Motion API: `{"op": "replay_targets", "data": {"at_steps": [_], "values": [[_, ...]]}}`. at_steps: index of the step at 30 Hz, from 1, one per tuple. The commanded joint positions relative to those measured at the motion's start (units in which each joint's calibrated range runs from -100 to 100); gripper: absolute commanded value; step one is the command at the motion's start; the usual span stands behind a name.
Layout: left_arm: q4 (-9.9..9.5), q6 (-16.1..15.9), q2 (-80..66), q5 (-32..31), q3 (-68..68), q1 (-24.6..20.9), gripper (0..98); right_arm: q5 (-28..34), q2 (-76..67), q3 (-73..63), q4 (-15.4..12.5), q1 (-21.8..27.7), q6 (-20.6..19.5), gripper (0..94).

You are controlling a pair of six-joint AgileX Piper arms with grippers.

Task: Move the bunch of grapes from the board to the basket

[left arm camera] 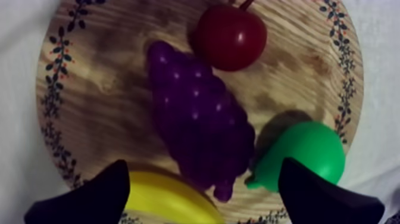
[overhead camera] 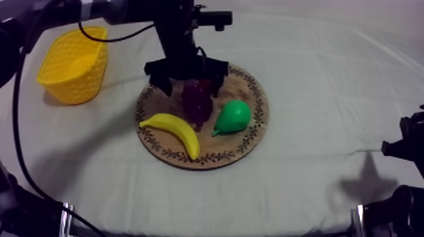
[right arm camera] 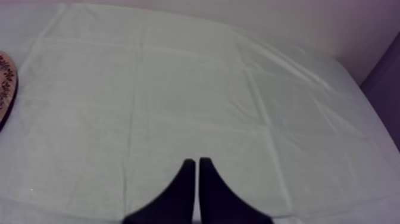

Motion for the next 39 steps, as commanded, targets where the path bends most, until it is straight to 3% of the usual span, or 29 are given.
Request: {"op": "replay_targets", "data": {"at_steps": [1,17,29,39], "values": [[0.04,-0.23,1.61,0.2,-1.43,-0.08,95.4,0.04,-0.02,-0.05,-0.01,0.0,-0.01,0.3],[0.46,-1.62,11.05,3.37,-9.63,-0.64,94.3,0.04,-0.02,-0.05,-0.01,0.0,-0.01,0.3],[-0.06,-1.27,12.72,4.94,-11.5,-0.04,57.2,0.04,-0.02,-0.05,-0.01,0.0,-0.01,0.3],[-0.8,-2.49,6.55,2.77,-7.03,-0.1,53.4,0.04,-0.02,-0.05,-0.01,0.0,-0.01,0.3]]}}
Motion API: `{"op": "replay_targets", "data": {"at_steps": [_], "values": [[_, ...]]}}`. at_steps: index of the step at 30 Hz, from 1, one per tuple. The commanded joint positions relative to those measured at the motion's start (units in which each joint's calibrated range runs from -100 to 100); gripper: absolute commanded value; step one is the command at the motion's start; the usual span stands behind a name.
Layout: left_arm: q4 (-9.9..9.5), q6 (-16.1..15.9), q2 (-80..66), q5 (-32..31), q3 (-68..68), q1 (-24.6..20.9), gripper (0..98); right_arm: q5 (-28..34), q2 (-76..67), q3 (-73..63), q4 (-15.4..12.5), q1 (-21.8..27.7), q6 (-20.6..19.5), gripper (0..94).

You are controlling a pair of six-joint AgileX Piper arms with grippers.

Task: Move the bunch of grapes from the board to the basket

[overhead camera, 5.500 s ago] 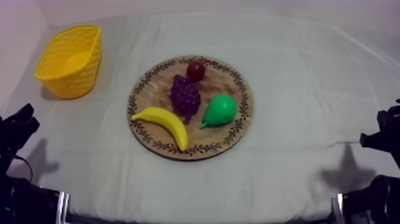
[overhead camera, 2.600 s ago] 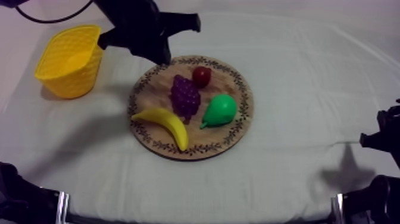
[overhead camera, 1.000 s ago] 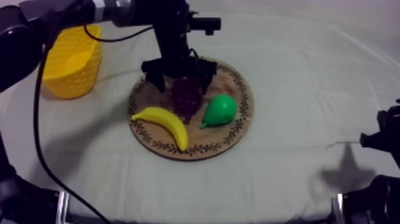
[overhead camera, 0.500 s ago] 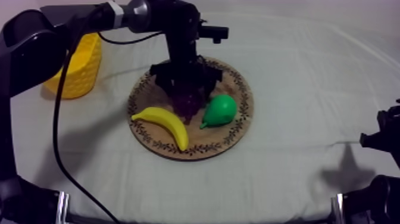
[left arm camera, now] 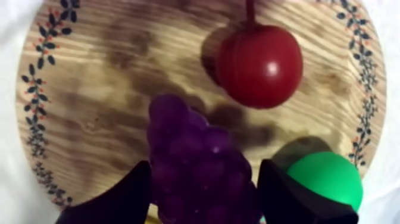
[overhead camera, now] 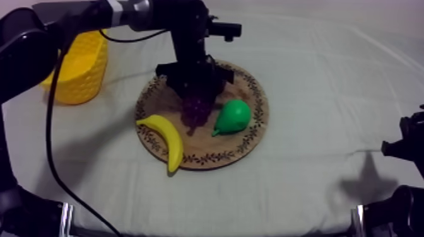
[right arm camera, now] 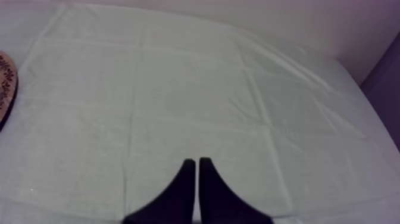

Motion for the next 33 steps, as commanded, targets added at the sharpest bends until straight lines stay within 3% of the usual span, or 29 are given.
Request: {"op": "replay_targets", "data": {"at_steps": [1,20,25,33], "values": [[-0.13,-0.43,-2.64,-0.13,1.14,-0.08,53.6,0.04,-0.02,-0.05,-0.01,0.0,0.0,0.3],[-0.28,-3.05,-25.55,6.95,3.69,-2.9,54.5,0.04,-0.02,-0.05,-0.01,0.0,0.0,0.3],[-0.37,-4.9,-29.04,7.25,6.46,-7.25,54.7,0.04,-0.02,-0.05,-0.01,0.0,0.0,0.3],[-1.16,-9.48,-32.0,7.77,8.43,-17.96,54.9,0.04,-0.02,-0.05,-0.01,0.0,0.0,0.3]]}}
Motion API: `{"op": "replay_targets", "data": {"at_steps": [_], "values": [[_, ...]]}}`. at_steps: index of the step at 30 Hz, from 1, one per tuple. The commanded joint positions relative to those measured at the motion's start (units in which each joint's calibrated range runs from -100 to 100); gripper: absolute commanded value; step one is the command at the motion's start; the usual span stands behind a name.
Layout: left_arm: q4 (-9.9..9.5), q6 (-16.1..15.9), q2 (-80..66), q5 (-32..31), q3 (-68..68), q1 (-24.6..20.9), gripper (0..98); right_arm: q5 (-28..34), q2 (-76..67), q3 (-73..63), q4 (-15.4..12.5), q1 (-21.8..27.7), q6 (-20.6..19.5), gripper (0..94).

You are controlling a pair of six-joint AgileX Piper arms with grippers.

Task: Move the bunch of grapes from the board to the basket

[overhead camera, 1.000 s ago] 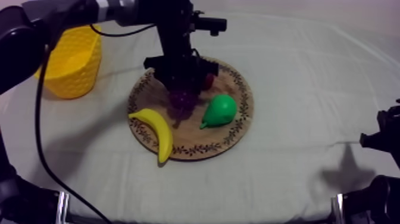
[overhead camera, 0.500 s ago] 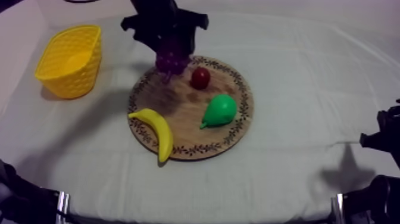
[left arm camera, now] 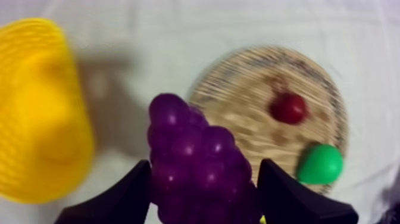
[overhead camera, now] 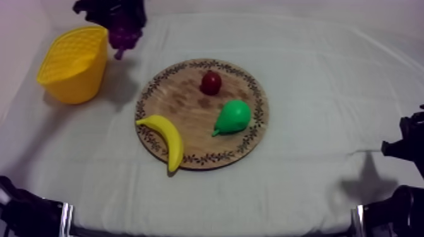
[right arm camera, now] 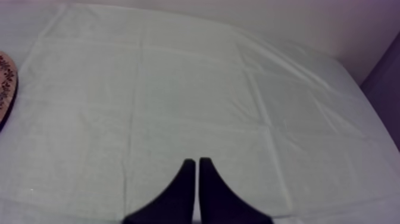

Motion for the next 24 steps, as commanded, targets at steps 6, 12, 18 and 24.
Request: {"op": "replay_targets", "data": {"at_steps": [6,12,18,24], "values": [[-1.12,-3.85,-0.14,0.44,-0.12,-11.08,55.0,0.04,-0.02,-0.05,-0.01,0.0,0.0,0.3],[-2.3,-5.4,0.88,1.29,-1.79,-15.66,55.1,0.04,-0.02,-0.05,-0.01,0.0,0.0,0.3],[-2.7,-6.46,2.25,2.49,-4.64,-18.27,55.4,0.04,-0.02,-0.05,-0.01,0.0,0.0,0.3],[-2.75,-6.85,4.91,2.51,-5.5,-19.1,56.1,0.04,-0.02,-0.05,-0.01,0.0,0.0,0.3]]}}
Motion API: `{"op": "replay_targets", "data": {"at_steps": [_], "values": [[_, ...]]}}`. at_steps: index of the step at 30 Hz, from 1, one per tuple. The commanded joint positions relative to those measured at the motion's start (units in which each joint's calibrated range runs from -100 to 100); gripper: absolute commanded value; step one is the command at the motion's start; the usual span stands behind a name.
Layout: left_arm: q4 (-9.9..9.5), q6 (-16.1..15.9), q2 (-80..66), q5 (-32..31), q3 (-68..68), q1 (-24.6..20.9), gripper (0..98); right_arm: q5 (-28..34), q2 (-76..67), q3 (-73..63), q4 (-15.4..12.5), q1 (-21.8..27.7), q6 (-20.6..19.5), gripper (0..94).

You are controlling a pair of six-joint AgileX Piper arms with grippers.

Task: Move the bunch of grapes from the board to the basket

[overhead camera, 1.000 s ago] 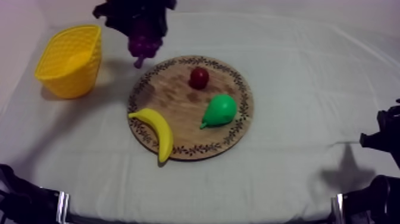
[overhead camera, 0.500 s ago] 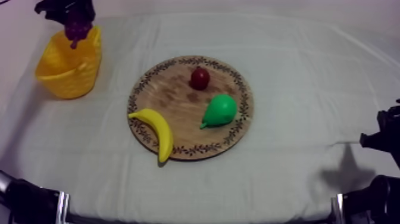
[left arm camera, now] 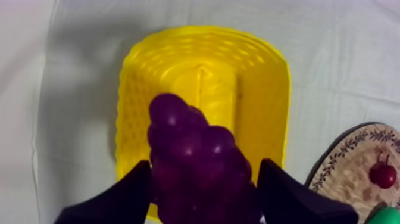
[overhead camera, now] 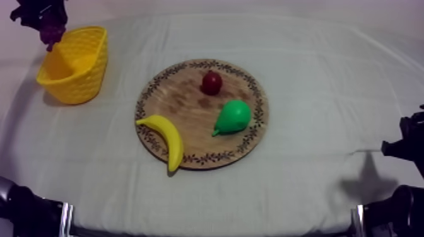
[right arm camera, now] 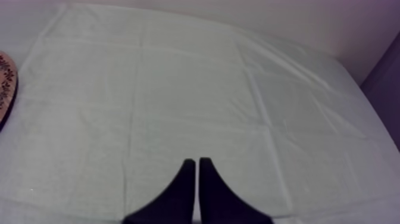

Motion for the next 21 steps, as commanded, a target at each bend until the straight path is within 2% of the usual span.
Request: {"op": "replay_targets", "data": {"at_steps": [1,21], "values": [[0.01,-0.04,1.09,-0.22,-0.02,-0.1,56.3,0.04,-0.02,-0.05,-0.01,0.0,0.0,0.3],[0.61,0.9,17.15,-4.38,-1.31,-1.24,62.3,0.04,-0.02,-0.05,-0.01,0.0,0.0,0.3]]}}
